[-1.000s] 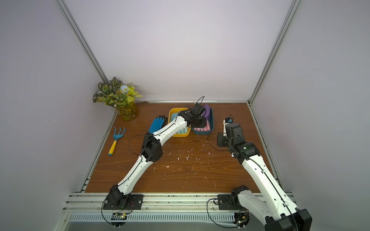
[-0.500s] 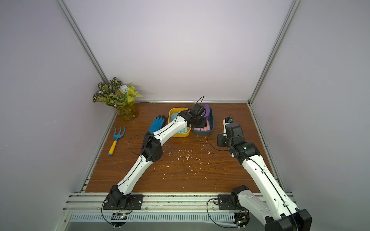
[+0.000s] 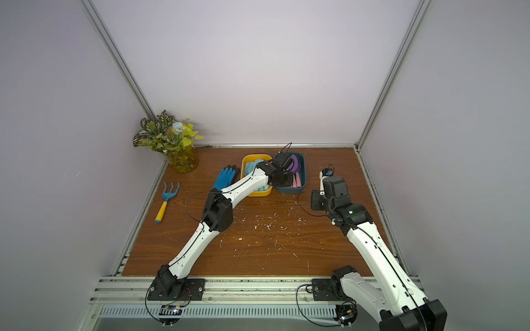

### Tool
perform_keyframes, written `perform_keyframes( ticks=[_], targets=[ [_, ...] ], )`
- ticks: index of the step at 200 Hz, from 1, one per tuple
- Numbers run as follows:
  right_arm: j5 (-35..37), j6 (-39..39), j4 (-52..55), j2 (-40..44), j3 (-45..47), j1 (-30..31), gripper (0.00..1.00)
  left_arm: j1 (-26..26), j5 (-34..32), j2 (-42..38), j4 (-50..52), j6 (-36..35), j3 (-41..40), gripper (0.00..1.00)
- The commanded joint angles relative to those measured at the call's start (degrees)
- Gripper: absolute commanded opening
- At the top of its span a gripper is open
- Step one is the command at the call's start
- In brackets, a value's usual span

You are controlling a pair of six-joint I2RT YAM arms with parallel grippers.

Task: Sort the small shovels by color and place them into the storage box
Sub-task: Place the shovel in the storage box.

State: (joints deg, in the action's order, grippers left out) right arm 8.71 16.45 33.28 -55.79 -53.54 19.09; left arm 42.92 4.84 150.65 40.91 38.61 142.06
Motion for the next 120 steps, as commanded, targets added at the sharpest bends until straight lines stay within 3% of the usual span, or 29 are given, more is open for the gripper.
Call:
perform_keyframes(
  ticks=[1,120],
  targets=[
    [0.4,-0.8,-0.3,0.7,0.7,-0.1,0.49,-0.7,-0.8,0.3,0.4,-0.6,-1.1,0.15],
    [1.1,-0.9,0.2,0.6,0.2,-0.2,0.50,-0.8,-0.2,-0.6,0.4,-1.4,-1.3,0.33]
  ],
)
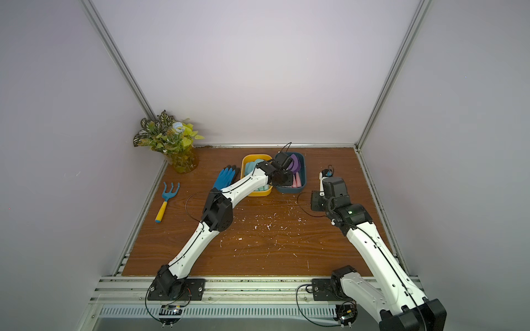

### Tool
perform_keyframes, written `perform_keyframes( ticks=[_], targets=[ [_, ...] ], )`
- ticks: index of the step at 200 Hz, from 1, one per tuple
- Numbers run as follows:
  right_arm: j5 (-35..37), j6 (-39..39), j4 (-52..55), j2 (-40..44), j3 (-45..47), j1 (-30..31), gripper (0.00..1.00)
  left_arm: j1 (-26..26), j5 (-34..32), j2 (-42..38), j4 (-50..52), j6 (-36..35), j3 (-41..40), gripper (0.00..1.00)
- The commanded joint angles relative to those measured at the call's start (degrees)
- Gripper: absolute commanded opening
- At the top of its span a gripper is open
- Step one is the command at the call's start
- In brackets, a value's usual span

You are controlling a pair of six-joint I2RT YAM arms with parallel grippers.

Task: Sort the small shovels by color and place them into the storage box
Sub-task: Place the shovel in the storage box.

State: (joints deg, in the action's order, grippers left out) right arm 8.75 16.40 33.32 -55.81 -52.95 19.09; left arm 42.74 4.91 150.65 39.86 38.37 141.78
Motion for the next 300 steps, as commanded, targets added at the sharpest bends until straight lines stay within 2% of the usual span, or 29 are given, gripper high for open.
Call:
perform_keyframes(
  ticks=[1,57,95,138,173,198,226,247,266,300],
  targets=[
    [1.0,-0.9,0.2,0.7,-0.4,-0.2,0.50,-0.6,-0.2,-0.6,1.5,-1.2,-1.0,0.33],
    [1.3,-0.9,0.9,0.5,-1.3,-0.2,0.51,-0.5,-0.2,-1.5,1.5,-1.4,-1.1,0.36],
    [1.5,-0.4,2.1,0.6,-2.7,-0.2,0.51,0.1,-0.4,-4.1,1.4,-2.7,-1.1,0.46],
    [0.6,1.0,3.0,0.5,-4.5,-0.2,0.52,1.6,-3.0,-11.0,1.4,-7.0,-1.8,0.61],
    [-1.1,2.2,2.6,0.0,-5.8,-0.2,0.52,2.3,-6.7,-21.2,1.3,-10.9,-8.3,0.65],
    [-2.3,3.6,1.0,-0.3,-6.2,-0.3,0.52,2.8,-12.4,-32.9,-2.2,-13.6,-20.5,0.66],
    [-2.7,5.8,-2.9,0.1,-4.3,-0.2,0.54,2.6,-19.3,-52.2,-17.6,-15.1,-46.2,0.68],
    [-1.8,7.8,-6.1,0.1,-2.5,-0.2,0.54,1.5,-25.6,-66.3,-29.4,-16.7,-65.1,0.75],
    [0.3,8.8,-9.0,0.2,-1.0,-0.2,0.52,-2.6,-27.5,-76.0,-33.9,-16.9,-76.5,0.78],
    [7.0,7.7,-14.6,0.4,1.8,-0.2,0.52,-12.0,-29.7,-86.2,-34.0,-16.7,-88.3,0.87]
  ],
)
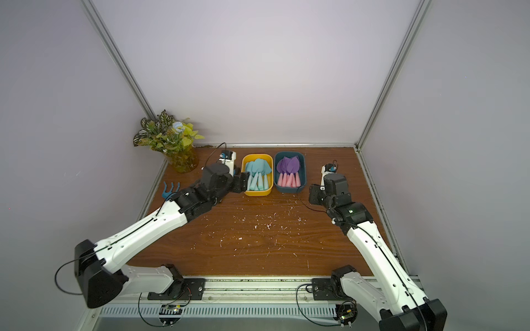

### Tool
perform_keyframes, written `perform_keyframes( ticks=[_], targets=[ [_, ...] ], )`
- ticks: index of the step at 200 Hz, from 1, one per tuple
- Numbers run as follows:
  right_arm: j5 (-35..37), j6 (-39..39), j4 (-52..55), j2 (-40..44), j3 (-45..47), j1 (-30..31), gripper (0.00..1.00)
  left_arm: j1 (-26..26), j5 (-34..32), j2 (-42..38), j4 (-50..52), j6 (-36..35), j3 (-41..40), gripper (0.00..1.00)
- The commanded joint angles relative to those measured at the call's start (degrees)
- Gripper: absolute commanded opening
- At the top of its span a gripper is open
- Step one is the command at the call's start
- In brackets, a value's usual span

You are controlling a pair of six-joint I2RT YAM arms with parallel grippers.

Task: Sort the small shovels by color and place them into the storage box
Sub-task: Place the shovel in the storage box, then reset both arms

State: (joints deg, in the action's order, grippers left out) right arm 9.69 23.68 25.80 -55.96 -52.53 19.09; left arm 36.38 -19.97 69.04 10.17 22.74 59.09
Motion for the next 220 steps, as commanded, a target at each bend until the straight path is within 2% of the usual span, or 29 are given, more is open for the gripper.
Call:
perform_keyframes(
  ticks=[1,24,33,47,58,65,72,86,92,121,167,177,192,205,220],
  targets=[
    [6.3,0.3,-7.3,0.6,1.5,-0.2,0.52,-5.9,-5.0,-4.8,-4.4,-1.2,-6.0,0.88],
    [11.5,-3.4,-14.5,1.7,5.4,-0.2,0.56,-9.2,-13.4,-9.7,-6.3,-2.5,-13.1,0.95],
    [14.1,-5.6,-18.0,2.2,7.4,-0.2,0.60,-9.4,-17.8,-11.6,-8.2,-3.5,-16.3,1.00],
    [19.4,-9.0,-23.1,2.4,10.9,-0.2,0.70,-9.4,-21.7,-14.4,-13.5,-6.4,-21.3,0.98],
    [24.6,-10.7,-27.3,2.2,14.0,-0.2,0.79,-9.5,-23.8,-16.3,-18.4,-8.3,-25.0,0.99],
    [27.4,-12.4,-30.4,2.0,16.1,-0.2,0.81,-9.5,-24.2,-17.3,-21.6,-9.4,-27.2,0.99],
    [29.4,-14.2,-33.5,1.8,18.0,-0.2,0.82,-9.6,-24.5,-18.1,-25.0,-10.8,-29.5,0.99],
    [33.3,-16.5,-39.5,1.3,21.8,-0.3,0.95,-9.5,-24.4,-19.6,-33.9,-13.3,-34.9,0.99],
    [34.1,-17.6,-42.6,1.1,23.7,-0.4,0.97,-9.5,-24.5,-20.2,-37.9,-14.1,-37.1,0.99],
    [32.2,-20.2,-59.6,-3.6,32.3,-2.4,0.99,-9.6,-26.0,-19.8,-56.8,-18.3,-48.3,0.99],
    [27.4,-22.2,-79.5,-20.6,36.1,-4.6,0.99,-10.7,-31.4,-11.8,-71.6,-25.3,-52.1,0.99],
    [26.1,-23.6,-85.2,-23.8,36.6,-4.6,0.99,-11.7,-31.1,-10.0,-74.3,-25.6,-52.6,0.99],
    [23.0,-25.6,-84.3,-24.8,35.2,-4.5,0.99,-13.9,-29.0,-8.0,-77.2,-24.6,-53.7,0.99],
    [22.3,-27.8,-88.8,-26.0,36.5,-4.7,0.99,-15.9,-27.0,-6.5,-79.5,-23.1,-54.6,0.99],
    [21.5,-29.1,-104.4,-30.1,41.6,-5.4,0.99,-18.0,-25.1,-4.4,-81.8,-21.8,-55.5,0.99]
  ],
)
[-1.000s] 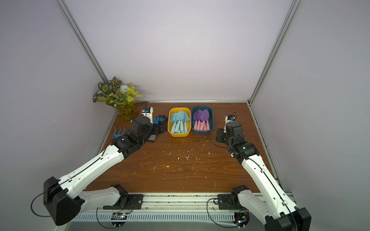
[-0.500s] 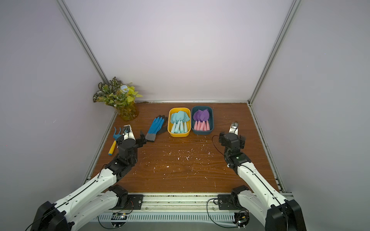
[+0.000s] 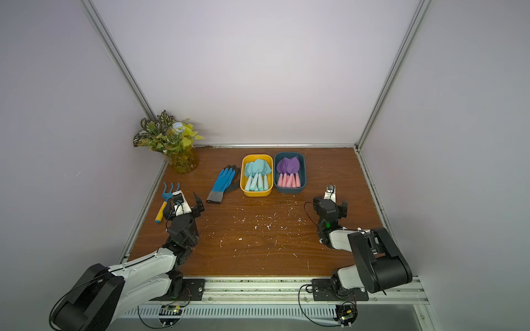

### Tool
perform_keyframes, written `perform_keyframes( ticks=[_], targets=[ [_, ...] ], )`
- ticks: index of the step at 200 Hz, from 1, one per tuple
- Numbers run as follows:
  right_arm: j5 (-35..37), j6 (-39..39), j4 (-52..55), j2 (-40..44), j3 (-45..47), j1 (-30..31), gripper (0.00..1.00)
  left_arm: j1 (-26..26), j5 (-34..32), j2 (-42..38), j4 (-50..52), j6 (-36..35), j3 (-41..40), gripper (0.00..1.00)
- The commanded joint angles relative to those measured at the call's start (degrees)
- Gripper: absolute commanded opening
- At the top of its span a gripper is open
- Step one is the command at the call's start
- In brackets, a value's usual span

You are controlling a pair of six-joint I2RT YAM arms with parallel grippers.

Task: Sort the small shovels by color and place them into the storage box
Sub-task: Reset both arms

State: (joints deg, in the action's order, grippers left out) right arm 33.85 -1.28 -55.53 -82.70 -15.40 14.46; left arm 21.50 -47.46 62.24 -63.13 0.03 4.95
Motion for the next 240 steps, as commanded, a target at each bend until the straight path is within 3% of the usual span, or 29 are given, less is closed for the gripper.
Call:
perform_keyframes(
  ticks=[1,7,20,46,59,68,74,89,122,157,170,185,240],
  targets=[
    [-2.6,-4.3,-24.1,-3.6,4.7,-0.8,0.99,-3.2,2.5,2.6,-8.6,1.0,-1.4,0.99],
    [-2.5,-4.6,-26.8,-3.9,5.4,-0.8,0.99,-4.2,3.2,4.0,-9.2,1.1,-1.4,0.99],
    [-4.4,-3.1,-20.8,-1.5,4.6,-1.5,0.99,-6.0,3.6,7.6,-12.6,0.6,-1.5,0.99],
    [-14.0,-0.2,-17.4,-1.9,3.9,-5.9,0.99,-9.1,6.6,16.9,-23.9,-0.3,-2.4,0.99],
    [-14.1,1.0,-28.9,-7.5,5.6,-7.9,0.99,-10.6,7.8,22.1,-29.9,0.0,-2.4,0.99],
    [-15.1,1.3,-20.2,-4.5,4.3,-7.9,0.99,-11.8,10.0,25.0,-32.7,0.1,-2.2,0.99],
    [-16.1,1.4,-15.6,-3.5,2.7,-8.0,0.99,-11.7,11.3,24.9,-30.9,-0.1,-1.8,0.99],
    [-15.9,1.0,-24.5,-6.5,4.5,-8.1,0.99,-12.9,15.8,22.4,-22.9,1.3,0.2,0.99],
    [-15.4,1.8,-18.0,-4.6,2.9,-8.4,0.99,-13.8,21.3,24.5,-23.6,0.1,1.1,0.99],
    [-15.4,1.9,-17.9,-4.5,2.8,-8.4,0.99,-13.8,22.7,26.5,-23.5,0.2,1.4,0.99],
    [-15.4,1.9,-17.9,-4.5,3.0,-8.4,0.99,-14.0,22.8,29.6,-28.5,-0.7,1.3,0.99],
    [-15.5,1.8,-17.9,-4.4,2.9,-8.4,0.99,-14.1,23.3,27.6,-23.2,0.1,2.1,0.99],
    [-15.4,1.8,-18.0,-4.4,3.1,-8.4,0.99,-14.1,23.1,28.6,-24.6,-0.2,2.3,0.99]
  ],
)
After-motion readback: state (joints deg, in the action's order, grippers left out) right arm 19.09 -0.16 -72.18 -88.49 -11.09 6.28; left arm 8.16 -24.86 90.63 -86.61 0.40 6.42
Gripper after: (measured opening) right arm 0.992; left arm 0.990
